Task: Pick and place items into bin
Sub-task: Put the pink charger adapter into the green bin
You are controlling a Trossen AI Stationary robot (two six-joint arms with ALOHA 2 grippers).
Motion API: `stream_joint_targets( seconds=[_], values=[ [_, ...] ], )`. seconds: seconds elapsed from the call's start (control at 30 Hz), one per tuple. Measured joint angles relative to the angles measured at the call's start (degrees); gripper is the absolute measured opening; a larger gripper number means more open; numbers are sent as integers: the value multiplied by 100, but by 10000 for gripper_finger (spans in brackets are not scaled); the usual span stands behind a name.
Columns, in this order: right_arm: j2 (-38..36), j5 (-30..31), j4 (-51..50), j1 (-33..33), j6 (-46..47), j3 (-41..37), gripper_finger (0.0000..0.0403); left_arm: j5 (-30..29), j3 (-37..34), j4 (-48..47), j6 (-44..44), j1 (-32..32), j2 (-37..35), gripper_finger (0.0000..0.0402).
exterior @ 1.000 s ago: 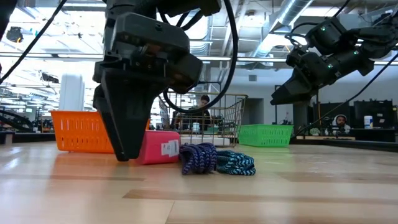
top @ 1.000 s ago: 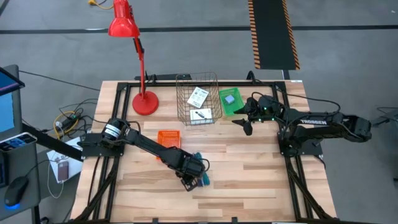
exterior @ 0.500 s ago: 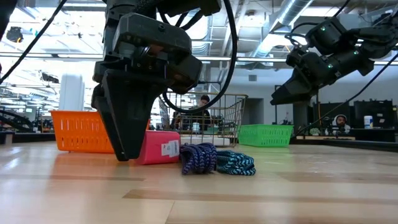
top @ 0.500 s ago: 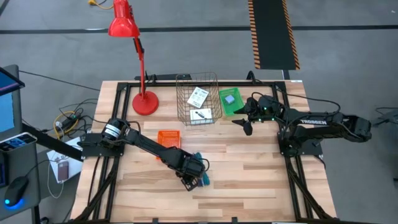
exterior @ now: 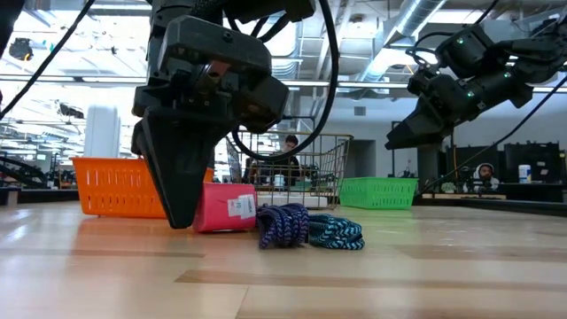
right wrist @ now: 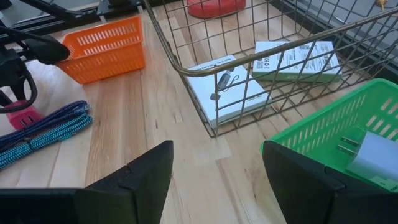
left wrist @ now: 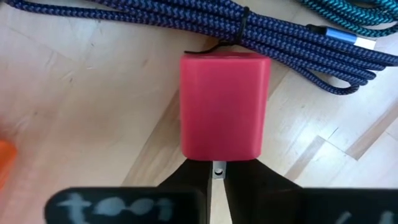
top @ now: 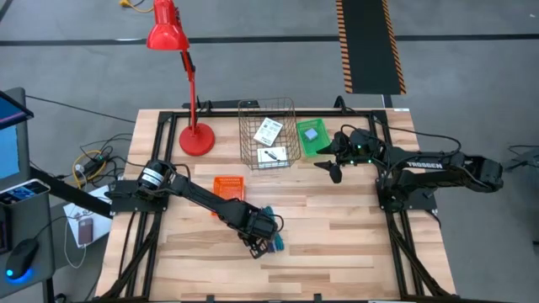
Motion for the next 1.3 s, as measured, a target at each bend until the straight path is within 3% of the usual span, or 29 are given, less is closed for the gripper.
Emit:
stream_joint_targets(
  seconds=[0.4,0.7,0.97,1.3],
  values=[
    [-1,-2,0,1,39,0,244,-141,98,-79,107,-12,0,5],
    [0,-14,49,1,95,2,244,-780,815,-1185,400,-31,0,2],
    [0,-69,390,3,543,7,244,-1581,1558,-2098,923,-31,-2,2],
    [0,-1084,1228,195,1009,7,244,-3038,2497,-3457,1655,-28,-2,1]
  ],
)
